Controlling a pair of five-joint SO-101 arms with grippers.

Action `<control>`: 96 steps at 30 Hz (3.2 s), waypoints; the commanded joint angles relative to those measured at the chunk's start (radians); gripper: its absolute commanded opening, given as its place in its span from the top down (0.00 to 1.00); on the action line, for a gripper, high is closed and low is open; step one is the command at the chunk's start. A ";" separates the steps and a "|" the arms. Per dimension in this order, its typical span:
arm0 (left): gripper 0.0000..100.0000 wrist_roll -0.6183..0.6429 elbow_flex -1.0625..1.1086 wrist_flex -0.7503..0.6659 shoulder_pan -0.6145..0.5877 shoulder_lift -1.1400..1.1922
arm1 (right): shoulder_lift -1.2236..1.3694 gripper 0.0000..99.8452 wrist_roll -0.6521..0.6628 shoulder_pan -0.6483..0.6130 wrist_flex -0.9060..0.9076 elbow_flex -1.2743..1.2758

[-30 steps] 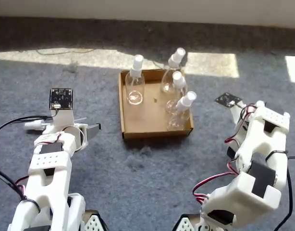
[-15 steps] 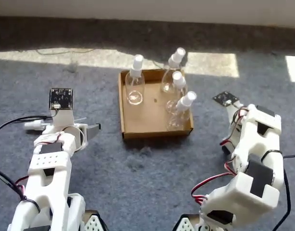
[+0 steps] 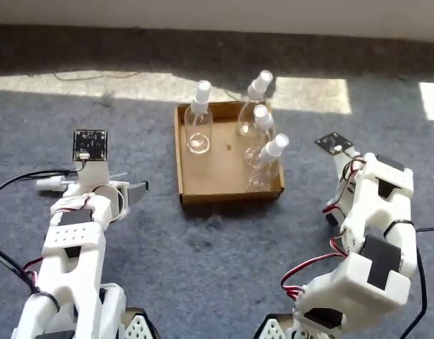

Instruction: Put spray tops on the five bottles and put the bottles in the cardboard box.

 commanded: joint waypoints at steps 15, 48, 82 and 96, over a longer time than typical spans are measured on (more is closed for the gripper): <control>0.66 -0.204 -0.700 0.582 -0.401 0.134 | -0.401 1.00 -0.218 0.018 0.042 0.018; 0.67 0.497 -1.377 0.945 -0.383 1.133 | -0.788 1.00 -0.347 -0.266 0.220 0.246; 1.00 -0.368 -1.643 1.346 -0.150 1.059 | -0.789 1.00 -0.351 -0.266 0.220 0.274; 0.99 -0.760 -0.545 0.884 0.179 0.170 | -0.789 1.00 -0.351 -0.266 0.219 0.282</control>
